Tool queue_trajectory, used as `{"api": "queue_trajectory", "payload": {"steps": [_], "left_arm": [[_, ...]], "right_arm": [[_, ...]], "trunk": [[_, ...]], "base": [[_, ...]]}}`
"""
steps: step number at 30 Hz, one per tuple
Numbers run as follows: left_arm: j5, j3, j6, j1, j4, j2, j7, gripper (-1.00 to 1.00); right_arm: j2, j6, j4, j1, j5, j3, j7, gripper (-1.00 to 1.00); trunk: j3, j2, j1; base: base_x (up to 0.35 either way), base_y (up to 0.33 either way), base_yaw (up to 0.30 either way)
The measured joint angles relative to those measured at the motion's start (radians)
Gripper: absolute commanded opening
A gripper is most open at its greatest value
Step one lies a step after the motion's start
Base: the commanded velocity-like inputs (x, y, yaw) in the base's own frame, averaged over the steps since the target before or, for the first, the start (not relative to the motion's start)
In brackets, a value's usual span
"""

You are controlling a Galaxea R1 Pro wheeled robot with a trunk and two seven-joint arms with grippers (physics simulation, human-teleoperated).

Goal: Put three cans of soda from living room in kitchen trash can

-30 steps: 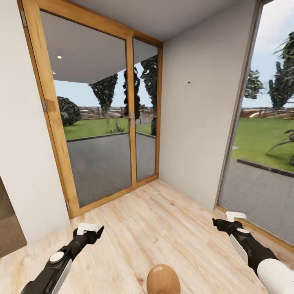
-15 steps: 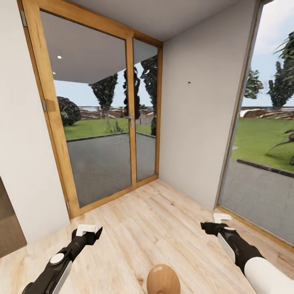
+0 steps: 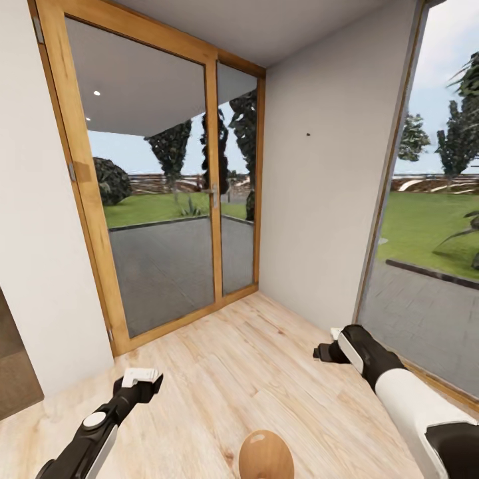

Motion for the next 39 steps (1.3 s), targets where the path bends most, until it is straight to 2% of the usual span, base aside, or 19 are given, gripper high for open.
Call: {"api": "queue_trajectory", "payload": {"steps": [7, 13, 17, 22, 25, 27, 30, 39], "left_arm": [[0.002, 0.0, 0.036, 0.001, 0.0, -0.001, 0.004, 1.0], [0.003, 0.0, 0.048, 0.001, 0.001, -0.003, 0.006, 1.0], [0.006, 0.0, 0.051, 0.001, 0.0, -0.005, 0.007, 1.0], [0.008, 0.001, 0.053, 0.001, 0.0, -0.006, 0.007, 1.0], [0.008, 0.0, 0.053, 0.001, -0.001, -0.006, 0.007, 1.0], [0.009, 0.001, 0.054, 0.001, 0.0, -0.006, 0.007, 1.0], [0.009, 0.001, 0.053, 0.002, 0.0, -0.006, 0.007, 1.0], [0.01, 0.003, 0.053, 0.001, 0.0, -0.006, 0.007, 1.0]], "right_arm": [[0.02, 0.132, 0.006, -0.087, -0.002, -0.001, 0.0, 1.0], [0.036, 0.18, 0.007, -0.138, -0.001, -0.002, -0.006, 1.0], [0.042, 0.191, 0.015, -0.149, -0.001, -0.003, -0.005, 1.0], [0.058, 0.189, 0.072, -0.155, -0.002, -0.005, 0.0, 1.0], [0.057, 0.187, 0.088, -0.155, -0.002, -0.007, 0.004, 1.0], [0.054, 0.183, 0.098, -0.154, -0.001, -0.004, 0.048, 1.0], [0.053, 0.182, 0.1, -0.154, 0.007, -0.001, 0.076, 1.0], [0.055, 0.181, 0.097, -0.153, 0.015, 0.004, 0.101, 1.0]], "trunk": [[0.0, 0.0, 0.0], [0.0, 0.0, 0.0], [0.0, 0.0, 0.0], [0.0, 0.0, 0.0], [0.0, 0.0, 0.0], [0.0, 0.0, 0.0], [0.0, 0.0, 0.0], [0.0, 0.0, 0.0]], "base": [[0.0, 0.0, 0.0], [0.0, 0.0, 0.0], [0.0, 0.0, 0.0], [0.0, 0.0, 0.0], [0.0, 0.0, 0.0], [0.0, 0.0, 0.0], [0.0, 0.0, 0.0], [0.0, 0.0, 0.0]]}}
